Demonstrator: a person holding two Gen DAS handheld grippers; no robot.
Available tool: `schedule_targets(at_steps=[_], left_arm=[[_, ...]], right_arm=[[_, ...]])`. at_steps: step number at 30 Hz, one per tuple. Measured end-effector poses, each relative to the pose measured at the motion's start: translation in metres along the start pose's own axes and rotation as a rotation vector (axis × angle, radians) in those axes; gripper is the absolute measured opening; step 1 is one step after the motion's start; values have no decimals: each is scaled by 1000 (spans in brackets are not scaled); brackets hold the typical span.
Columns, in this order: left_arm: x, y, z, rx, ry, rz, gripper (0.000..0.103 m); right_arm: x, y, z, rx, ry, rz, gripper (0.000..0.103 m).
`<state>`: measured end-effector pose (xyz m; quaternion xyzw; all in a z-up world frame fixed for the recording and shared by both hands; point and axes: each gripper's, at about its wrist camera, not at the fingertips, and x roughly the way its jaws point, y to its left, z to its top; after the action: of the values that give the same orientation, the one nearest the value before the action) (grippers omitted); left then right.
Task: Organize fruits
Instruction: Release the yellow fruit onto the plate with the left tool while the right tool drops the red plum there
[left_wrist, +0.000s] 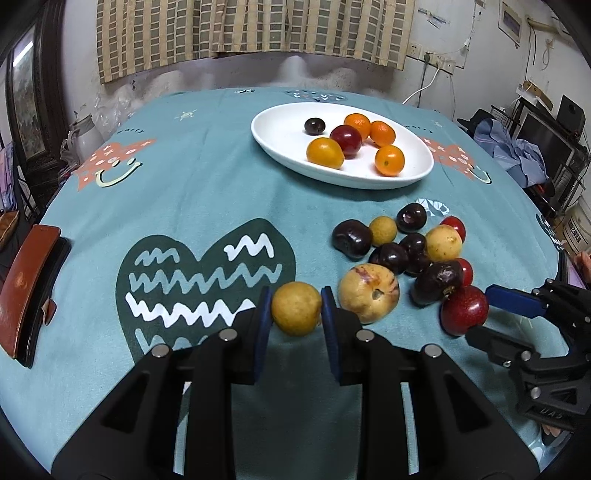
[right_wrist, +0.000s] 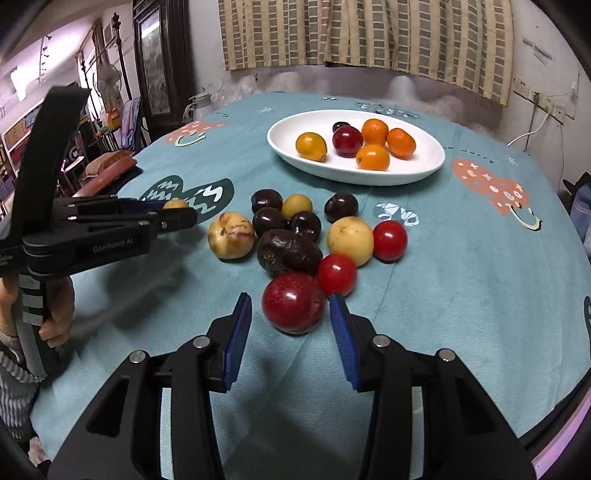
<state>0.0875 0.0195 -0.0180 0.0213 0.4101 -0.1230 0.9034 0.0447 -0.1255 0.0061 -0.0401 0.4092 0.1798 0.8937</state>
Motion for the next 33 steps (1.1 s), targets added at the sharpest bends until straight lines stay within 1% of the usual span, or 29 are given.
schedule_targets(at_steps=[6, 8, 11, 13, 16, 18, 20, 21, 23, 24, 28, 30, 33], left_arm=[[2, 0, -1, 2, 9, 0, 27], [3, 0, -1, 4, 12, 2, 27], [4, 0, -1, 5, 14, 4, 27], [4, 0, -1, 2, 12, 5, 27], [2, 4, 5, -25, 12, -6, 27], [2, 5, 18, -25, 30, -29, 27], [1, 4, 41, 6, 18, 16, 27], [1, 3, 50, 14, 10, 27, 27], [3, 5, 79, 9, -16, 34, 27], [6, 5, 88, 4, -19, 30, 27], [37, 3, 128, -21, -21, 21, 27], [58, 2, 142, -21, -15, 32, 27], [86, 3, 157, -38, 2, 16, 27]], right_arm=[[12, 0, -1, 2, 29, -5, 44], [13, -2, -1, 14, 31, 5, 40], [11, -6, -1, 28, 26, 28, 39], [4, -7, 2, 35, 0, 46, 39], [-18, -14, 13, 63, -75, 57, 39], [-30, -29, 30, 109, -112, 61, 39], [-34, -43, 50, 140, -138, 37, 39], [-35, -50, 60, 150, -150, 25, 39], [-29, -65, 83, 178, -172, 3, 39], [-22, -75, 95, 204, -183, -7, 39], [12, -101, 121, 272, -200, -35, 39], [30, -111, 129, 291, -201, -58, 39], [57, -123, 140, 311, -179, -71, 39]])
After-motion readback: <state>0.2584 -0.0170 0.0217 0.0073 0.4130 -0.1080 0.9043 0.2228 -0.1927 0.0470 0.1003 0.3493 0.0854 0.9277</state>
